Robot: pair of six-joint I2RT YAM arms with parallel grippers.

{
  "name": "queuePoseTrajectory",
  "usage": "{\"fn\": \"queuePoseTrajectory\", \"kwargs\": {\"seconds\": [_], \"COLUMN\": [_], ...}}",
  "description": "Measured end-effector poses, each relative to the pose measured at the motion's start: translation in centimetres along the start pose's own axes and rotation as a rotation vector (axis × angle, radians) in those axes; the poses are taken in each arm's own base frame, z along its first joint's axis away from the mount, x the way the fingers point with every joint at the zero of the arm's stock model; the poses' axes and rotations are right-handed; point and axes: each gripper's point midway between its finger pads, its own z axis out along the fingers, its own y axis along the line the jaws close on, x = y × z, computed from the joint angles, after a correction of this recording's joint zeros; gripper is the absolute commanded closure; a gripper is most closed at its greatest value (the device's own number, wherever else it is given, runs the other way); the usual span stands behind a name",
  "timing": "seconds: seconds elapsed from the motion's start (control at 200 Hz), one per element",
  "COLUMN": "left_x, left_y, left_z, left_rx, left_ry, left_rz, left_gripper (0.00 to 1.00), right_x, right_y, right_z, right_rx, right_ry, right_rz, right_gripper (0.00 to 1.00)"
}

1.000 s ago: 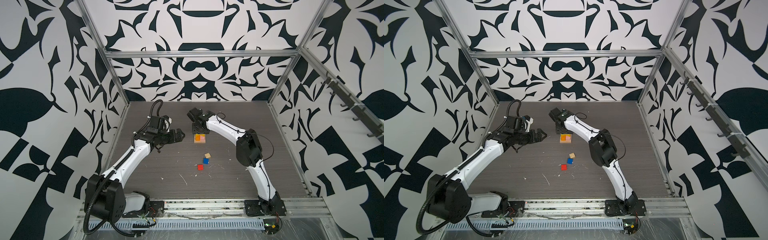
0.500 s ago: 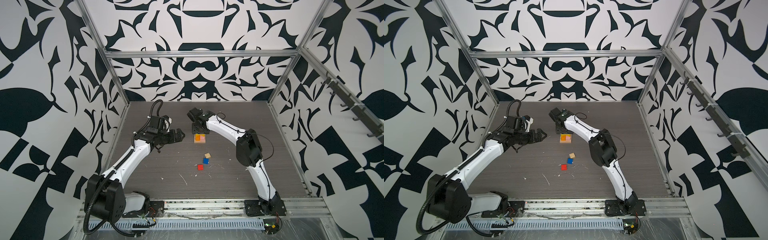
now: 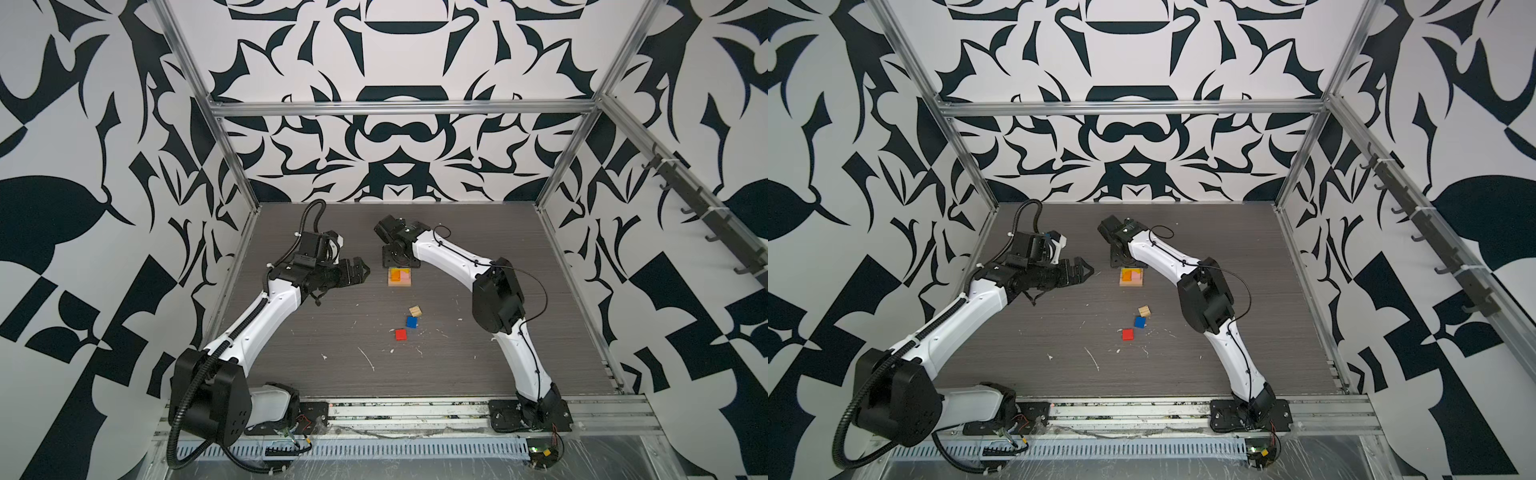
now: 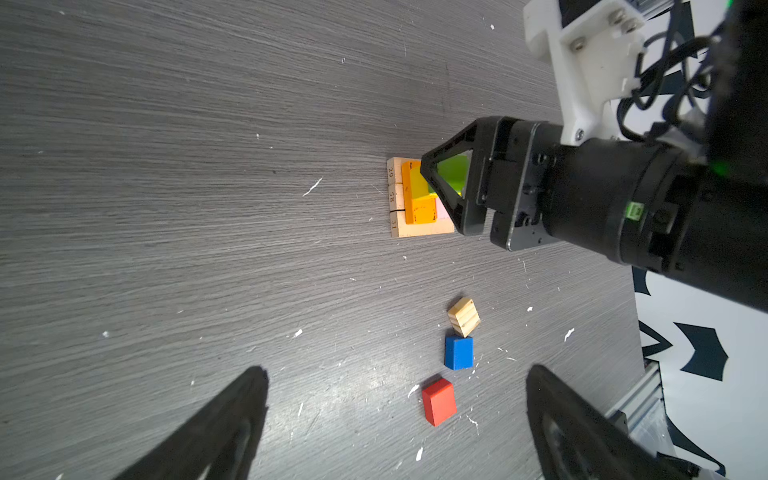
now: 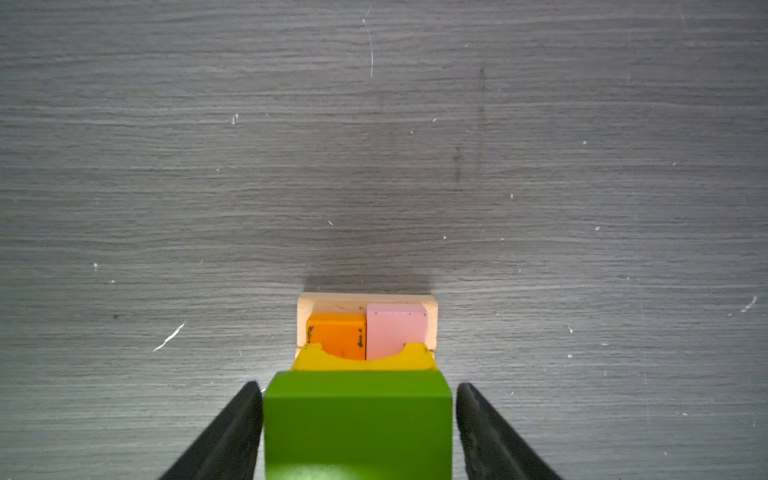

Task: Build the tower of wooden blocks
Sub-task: 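Lower the green block onto the yellow arch and open the right gripper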

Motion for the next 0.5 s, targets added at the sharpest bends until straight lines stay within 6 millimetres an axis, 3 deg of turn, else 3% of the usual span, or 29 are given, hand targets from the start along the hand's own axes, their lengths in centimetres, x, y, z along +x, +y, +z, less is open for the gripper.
{"fn": "queuePoseTrajectory", "kwargs": {"seconds": [0.5], "left_x": [-0.01], "left_y": [-0.01], "left_z": [0.0], "left_rx": [0.0], "left_ry": [0.0], "left_rz": [0.0], "left_gripper": [0.01], "right_x": [0.01], "right_y": [0.25], "right_z": [0.62], "right_rx": [-0.014], "right_ry": [-0.013], "right_rz": [-0.002], "right_gripper": [0.03]}}
